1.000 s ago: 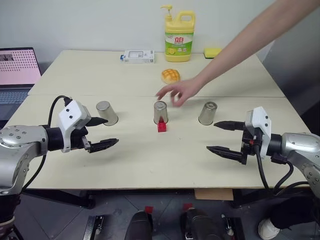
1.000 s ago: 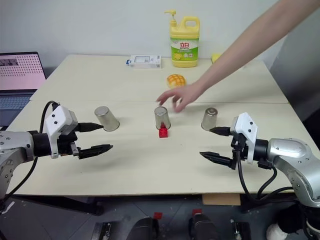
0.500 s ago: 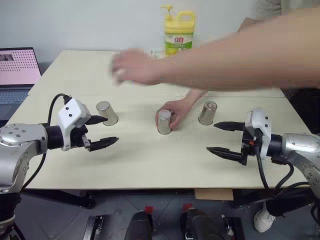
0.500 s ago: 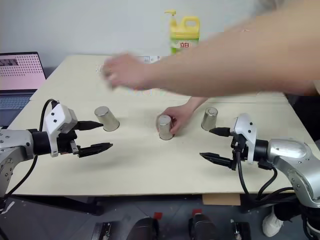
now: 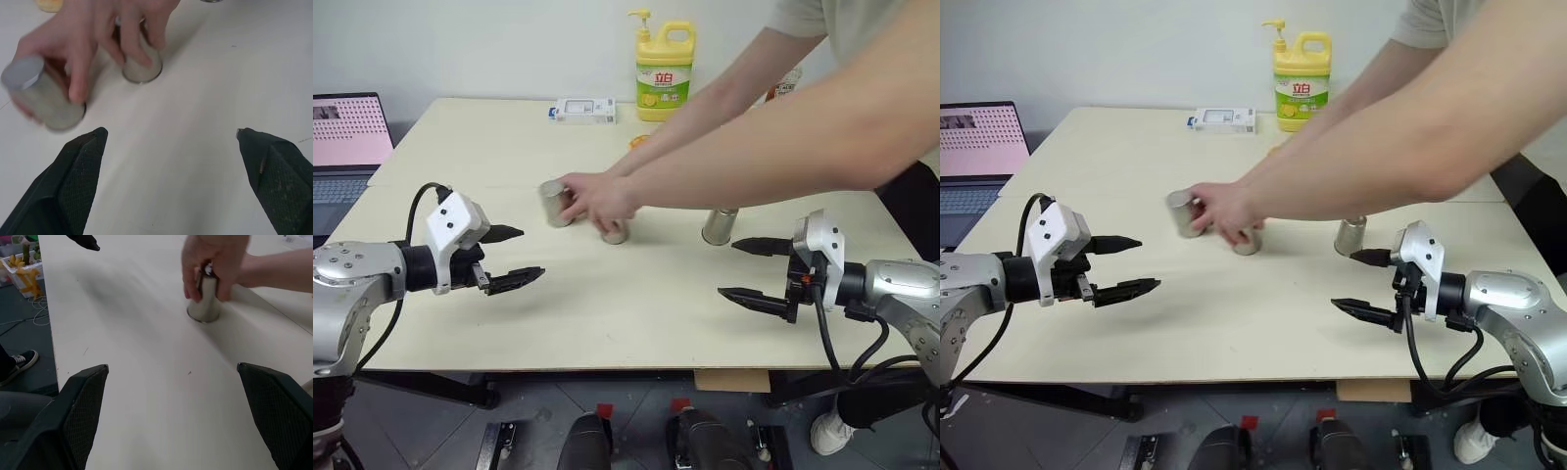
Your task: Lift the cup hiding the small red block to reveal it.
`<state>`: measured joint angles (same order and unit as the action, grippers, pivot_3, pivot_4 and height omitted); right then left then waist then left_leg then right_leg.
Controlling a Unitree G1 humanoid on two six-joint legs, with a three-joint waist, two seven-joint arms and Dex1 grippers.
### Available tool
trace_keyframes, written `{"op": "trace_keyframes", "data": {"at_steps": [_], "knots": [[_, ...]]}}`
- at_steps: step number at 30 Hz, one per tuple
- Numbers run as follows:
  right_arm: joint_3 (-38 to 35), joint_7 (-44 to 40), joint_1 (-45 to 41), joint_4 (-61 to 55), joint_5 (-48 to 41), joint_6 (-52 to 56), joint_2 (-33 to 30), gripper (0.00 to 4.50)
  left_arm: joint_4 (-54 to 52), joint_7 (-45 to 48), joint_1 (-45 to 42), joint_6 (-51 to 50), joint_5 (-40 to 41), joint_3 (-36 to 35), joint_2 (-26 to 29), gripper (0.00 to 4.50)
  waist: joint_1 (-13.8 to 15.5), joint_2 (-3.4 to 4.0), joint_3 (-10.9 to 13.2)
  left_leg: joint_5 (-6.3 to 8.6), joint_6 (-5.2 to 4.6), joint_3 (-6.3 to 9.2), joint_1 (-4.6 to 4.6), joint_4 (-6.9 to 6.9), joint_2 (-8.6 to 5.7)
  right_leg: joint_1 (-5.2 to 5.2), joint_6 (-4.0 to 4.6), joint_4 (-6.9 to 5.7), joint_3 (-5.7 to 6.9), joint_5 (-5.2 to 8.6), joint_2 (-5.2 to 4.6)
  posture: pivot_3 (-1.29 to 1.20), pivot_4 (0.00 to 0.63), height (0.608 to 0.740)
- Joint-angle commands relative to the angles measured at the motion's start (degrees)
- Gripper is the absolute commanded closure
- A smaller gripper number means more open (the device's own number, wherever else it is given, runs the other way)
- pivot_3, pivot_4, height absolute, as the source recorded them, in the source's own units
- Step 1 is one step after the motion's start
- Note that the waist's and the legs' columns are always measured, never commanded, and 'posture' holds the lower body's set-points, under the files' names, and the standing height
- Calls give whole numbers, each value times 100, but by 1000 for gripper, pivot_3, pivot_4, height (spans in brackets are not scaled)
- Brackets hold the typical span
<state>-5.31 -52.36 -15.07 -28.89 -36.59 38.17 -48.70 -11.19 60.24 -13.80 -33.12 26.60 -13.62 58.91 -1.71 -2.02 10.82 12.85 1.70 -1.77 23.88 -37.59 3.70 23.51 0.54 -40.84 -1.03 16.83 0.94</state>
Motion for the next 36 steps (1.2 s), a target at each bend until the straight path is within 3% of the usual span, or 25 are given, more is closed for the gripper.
{"op": "trace_keyframes", "data": {"at_steps": [1,10,19,36], "knots": [[-8,23,-153,-203,-95,56,-16,24,7,-66,-118,-18,64,-104,-30,0,-1,0,0,0,0,0,0,0,0,0,0,0,0,0,0,0,150,740],[287,163,-620,-394,-725,667,364,24,1056,-598,-504,-99,-157,-173,-235,0,-3,0,0,0,0,4,0,1,-1,1,0,-1,5,0,1,0,150,740],[703,162,-1115,-370,-715,815,604,24,2096,-1097,-1173,243,-698,157,-547,0,3,-1,0,0,0,3,5,1,-1,0,-1,6,6,0,-4,0,150,740],[918,200,-1391,-484,-576,757,662,24,5356,-935,-3441,1528,-1742,1153,-1542,0,11,-4,-1,0,0,-5,14,0,-12,1,-1,5,14,-1,1,0,150,740]]}}
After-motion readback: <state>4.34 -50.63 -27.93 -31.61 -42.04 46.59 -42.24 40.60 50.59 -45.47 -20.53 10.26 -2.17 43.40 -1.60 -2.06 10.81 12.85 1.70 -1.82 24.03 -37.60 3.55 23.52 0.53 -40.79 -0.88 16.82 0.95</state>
